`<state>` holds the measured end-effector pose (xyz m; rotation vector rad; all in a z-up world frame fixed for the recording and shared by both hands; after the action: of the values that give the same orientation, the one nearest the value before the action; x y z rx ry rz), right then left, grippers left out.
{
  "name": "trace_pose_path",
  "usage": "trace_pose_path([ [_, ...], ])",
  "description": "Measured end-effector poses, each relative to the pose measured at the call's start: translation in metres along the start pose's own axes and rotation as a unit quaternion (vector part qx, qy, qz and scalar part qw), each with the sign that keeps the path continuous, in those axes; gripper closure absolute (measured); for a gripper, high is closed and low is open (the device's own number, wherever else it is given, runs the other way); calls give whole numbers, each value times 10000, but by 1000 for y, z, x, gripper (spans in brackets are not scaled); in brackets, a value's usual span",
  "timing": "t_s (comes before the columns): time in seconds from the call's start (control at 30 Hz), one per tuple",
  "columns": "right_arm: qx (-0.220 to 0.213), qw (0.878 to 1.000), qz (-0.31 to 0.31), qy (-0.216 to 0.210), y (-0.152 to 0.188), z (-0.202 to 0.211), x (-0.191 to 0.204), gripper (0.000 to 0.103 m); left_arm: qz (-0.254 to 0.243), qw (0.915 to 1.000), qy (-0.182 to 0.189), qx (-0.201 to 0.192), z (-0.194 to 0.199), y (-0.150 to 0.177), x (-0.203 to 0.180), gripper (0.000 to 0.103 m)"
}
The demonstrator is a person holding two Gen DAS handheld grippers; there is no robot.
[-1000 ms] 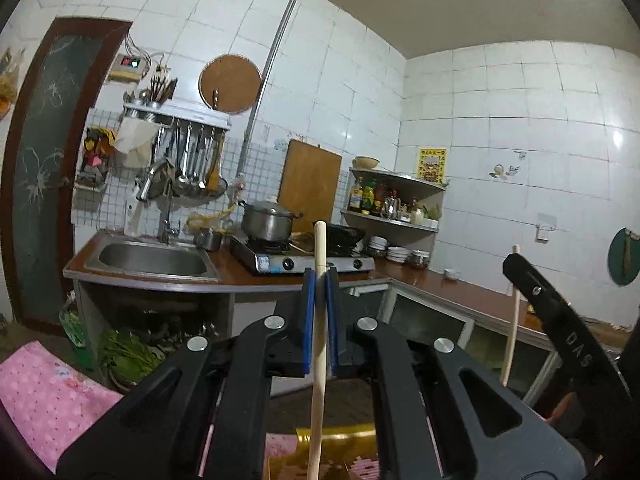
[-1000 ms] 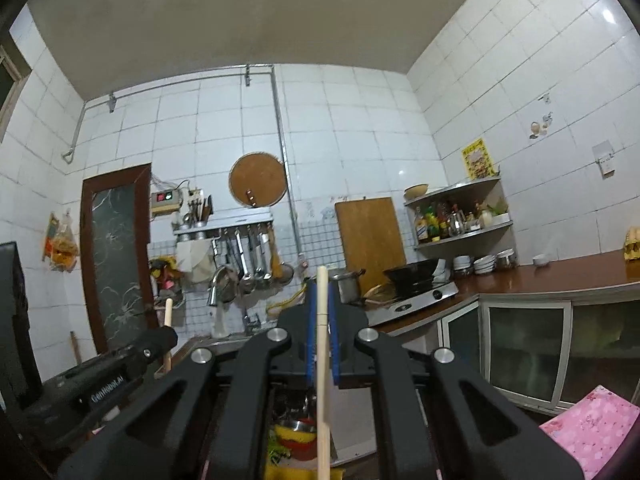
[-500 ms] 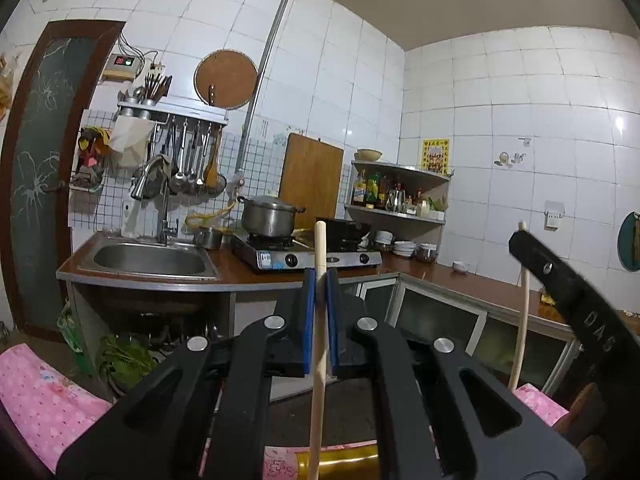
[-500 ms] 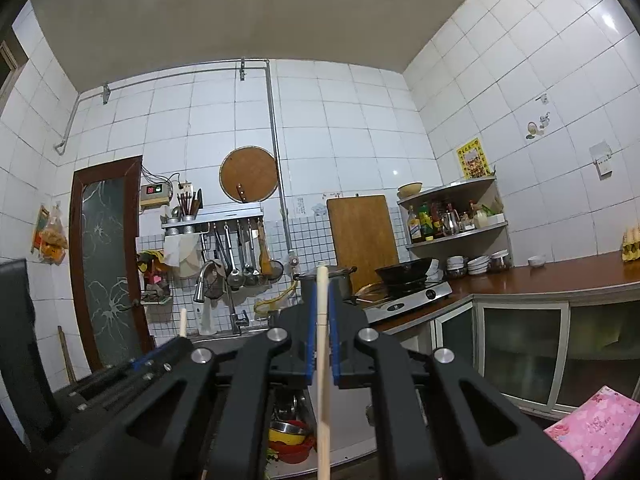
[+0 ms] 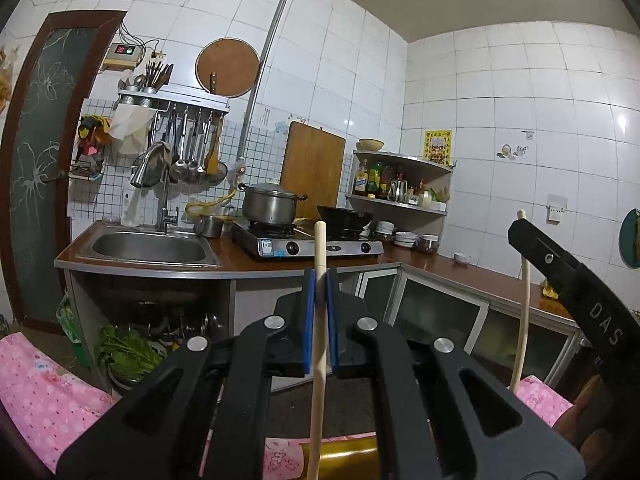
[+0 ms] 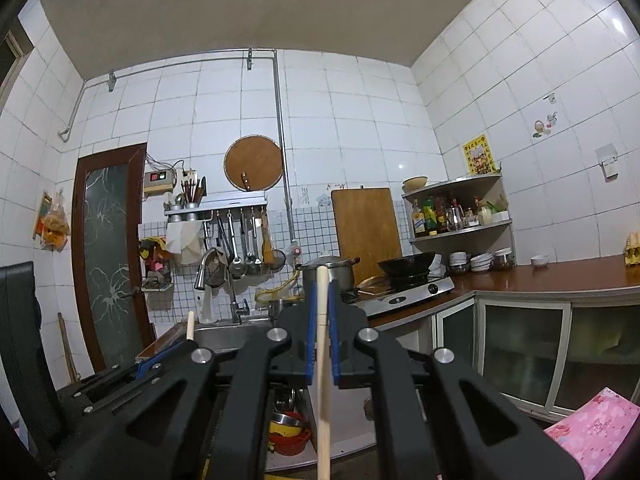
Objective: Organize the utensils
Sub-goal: 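Lower both chopsticks into the yellow holder and open both tools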
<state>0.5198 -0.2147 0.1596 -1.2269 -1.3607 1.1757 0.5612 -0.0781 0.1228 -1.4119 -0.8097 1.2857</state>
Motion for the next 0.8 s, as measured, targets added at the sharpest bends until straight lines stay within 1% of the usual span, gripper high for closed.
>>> trace_pose_path([
  [0.2,108,9998,102,-97,8,3,2,97,-9,10000,13,54,0,3,1,99],
  [0.33,186,9995,169,-179,15,9,4,97,26,9999,96,133,4,6,1,99],
  [0.53,360,9988,171,-267,31,21,4,97,-31,9997,78,244,20,17,5,99],
  [0.8,281,9992,101,-263,24,52,1,97,-131,9988,-72,459,41,33,11,99],
])
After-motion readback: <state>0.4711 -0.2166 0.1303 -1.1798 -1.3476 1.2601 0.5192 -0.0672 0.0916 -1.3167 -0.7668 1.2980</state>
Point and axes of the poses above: each gripper's, at about its wrist camera, not at the fingertips, and z roughly against the way its jaws point, x to its left, y to its underside, the point moved 6 cm from there along -z, roughly the way its jaws point, and after that the axes turned 7 degrees about z, right-handed, at the moved point
